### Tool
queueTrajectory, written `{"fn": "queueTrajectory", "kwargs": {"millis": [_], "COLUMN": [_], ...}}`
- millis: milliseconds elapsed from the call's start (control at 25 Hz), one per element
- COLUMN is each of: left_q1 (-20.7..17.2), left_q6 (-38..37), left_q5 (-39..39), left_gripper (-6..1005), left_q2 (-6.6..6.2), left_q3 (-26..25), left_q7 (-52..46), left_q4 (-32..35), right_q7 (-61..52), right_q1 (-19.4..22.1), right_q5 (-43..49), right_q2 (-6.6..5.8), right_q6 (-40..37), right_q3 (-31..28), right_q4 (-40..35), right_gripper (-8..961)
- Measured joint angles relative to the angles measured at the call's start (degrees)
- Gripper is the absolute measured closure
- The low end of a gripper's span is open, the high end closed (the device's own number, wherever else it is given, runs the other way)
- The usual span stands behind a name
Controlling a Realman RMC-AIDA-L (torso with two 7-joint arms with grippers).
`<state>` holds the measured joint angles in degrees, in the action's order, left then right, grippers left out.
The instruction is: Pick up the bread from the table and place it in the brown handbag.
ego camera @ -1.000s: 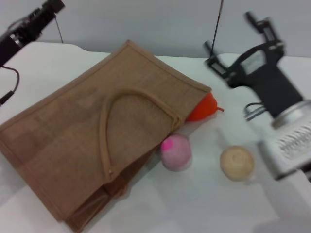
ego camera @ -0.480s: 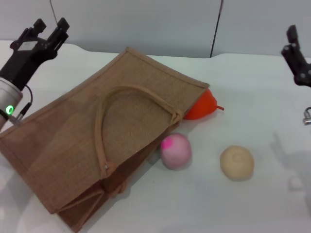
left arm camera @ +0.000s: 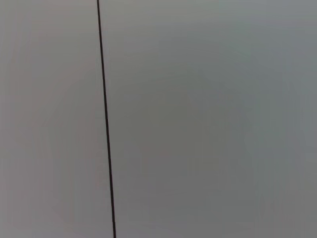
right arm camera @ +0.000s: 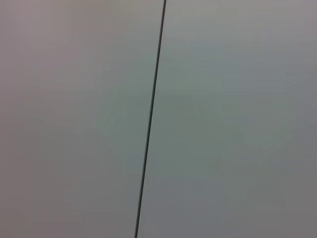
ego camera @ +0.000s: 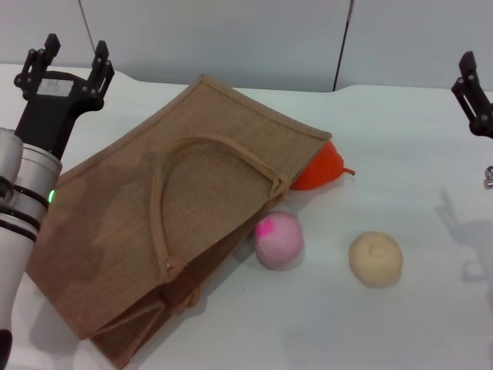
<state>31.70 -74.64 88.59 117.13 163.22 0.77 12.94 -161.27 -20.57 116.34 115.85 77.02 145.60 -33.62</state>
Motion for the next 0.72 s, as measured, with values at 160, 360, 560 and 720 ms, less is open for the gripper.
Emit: {"fn": "queueTrajectory", "kwargs": {"millis": [160, 360, 560, 720], "left_q1": [0.2, 0.1, 0.1, 0.0], "left_q6": [1.0, 1.4, 1.4, 1.5], "left_q5": [1.1, 2.4, 2.5, 2.5], "left_gripper": [285, 286, 285, 286], "left_q2": [-0.02, -0.01, 0.01, 0.03], "left_q3": [0.0, 0.0, 0.0, 0.0], "left_q7": [-0.1, -0.2, -0.1, 0.0], "left_q4": [0.2, 0.2, 0.3, 1.0], "right_q7": [0.0, 0.0, -0.1, -0.1], "right_q1": [-0.1, -0.6, -1.1, -1.6], "right_q5": [-0.2, -1.8, -4.4, -6.7], "right_q2": [-0.01, 0.06, 0.07, 0.07], "right_q6": [-0.7, -1.4, -1.9, -3.5], "right_q3": [-0.3, 0.1, 0.8, 0.8], "right_q4": [0.2, 1.1, 1.5, 1.6], "right_gripper": [56, 56, 57, 57]}}
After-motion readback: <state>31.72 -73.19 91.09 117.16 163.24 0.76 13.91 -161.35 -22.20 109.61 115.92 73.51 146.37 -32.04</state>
